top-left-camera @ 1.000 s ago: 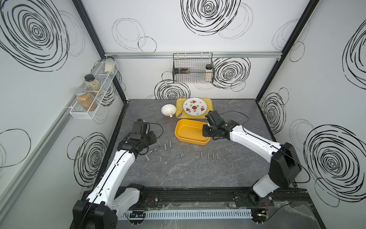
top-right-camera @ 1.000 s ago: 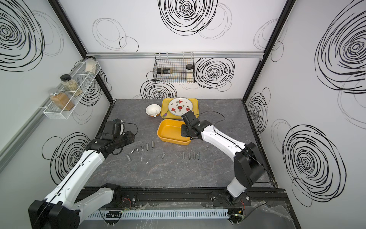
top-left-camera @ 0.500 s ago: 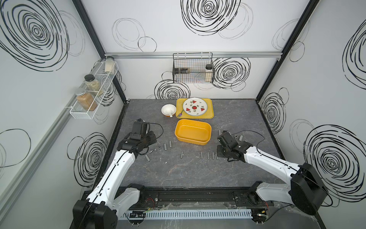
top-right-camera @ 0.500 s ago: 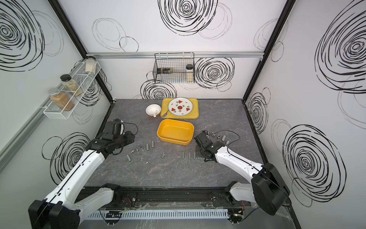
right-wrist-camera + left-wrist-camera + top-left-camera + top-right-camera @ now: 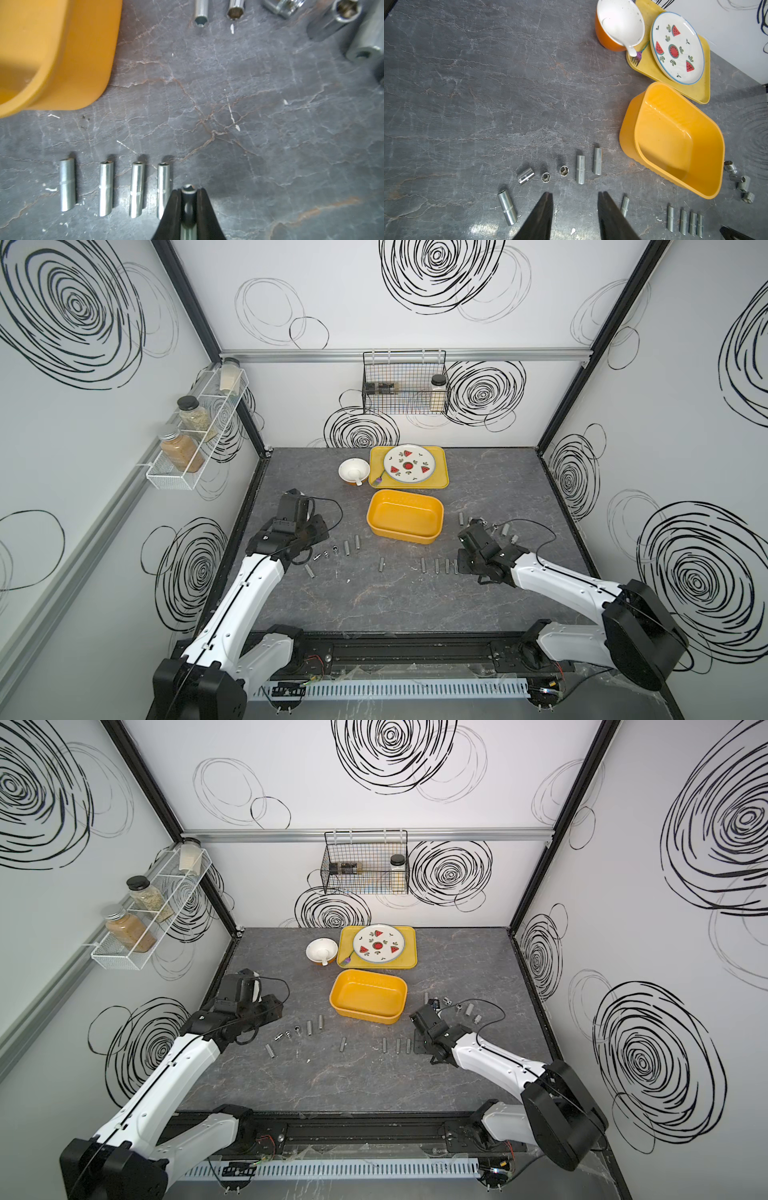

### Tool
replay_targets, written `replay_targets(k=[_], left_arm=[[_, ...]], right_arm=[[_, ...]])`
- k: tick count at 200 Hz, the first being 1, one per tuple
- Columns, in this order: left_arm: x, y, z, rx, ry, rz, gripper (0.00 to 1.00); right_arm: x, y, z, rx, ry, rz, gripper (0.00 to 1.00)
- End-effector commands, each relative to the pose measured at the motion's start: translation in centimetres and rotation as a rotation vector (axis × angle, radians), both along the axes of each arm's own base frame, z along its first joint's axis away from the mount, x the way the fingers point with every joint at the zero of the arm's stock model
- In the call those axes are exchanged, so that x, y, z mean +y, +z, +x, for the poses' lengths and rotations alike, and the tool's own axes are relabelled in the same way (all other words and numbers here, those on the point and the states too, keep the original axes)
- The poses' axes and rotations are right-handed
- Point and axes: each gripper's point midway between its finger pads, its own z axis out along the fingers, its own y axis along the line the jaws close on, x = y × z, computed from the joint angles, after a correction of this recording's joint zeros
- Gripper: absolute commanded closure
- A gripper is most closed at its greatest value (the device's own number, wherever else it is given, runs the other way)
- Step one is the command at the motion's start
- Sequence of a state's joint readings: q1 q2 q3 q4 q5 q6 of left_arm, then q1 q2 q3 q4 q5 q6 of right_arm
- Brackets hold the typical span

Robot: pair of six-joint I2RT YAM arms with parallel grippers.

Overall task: Take out the socket from the storage box
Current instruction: Place the socket head at the center of the board.

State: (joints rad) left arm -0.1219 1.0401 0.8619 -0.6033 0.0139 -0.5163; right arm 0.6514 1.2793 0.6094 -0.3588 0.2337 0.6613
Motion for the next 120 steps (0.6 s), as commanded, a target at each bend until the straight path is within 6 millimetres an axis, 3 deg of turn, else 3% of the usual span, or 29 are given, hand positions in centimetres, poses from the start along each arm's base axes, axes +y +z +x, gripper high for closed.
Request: replay_targets(k=[1,120], left_arm=[[0.0,0.0,0.5,-0.018,0.003,0.003,0.57],[-0.1,0.0,0.5,-0.019,0.000,0.002,0.57]], right_arm=[[0.1,-0.7,0.3,0.002,0.006,0.002,0.87],[-0.4,-2.4,0.4,0.032,-0.002,0.012,0.83]])
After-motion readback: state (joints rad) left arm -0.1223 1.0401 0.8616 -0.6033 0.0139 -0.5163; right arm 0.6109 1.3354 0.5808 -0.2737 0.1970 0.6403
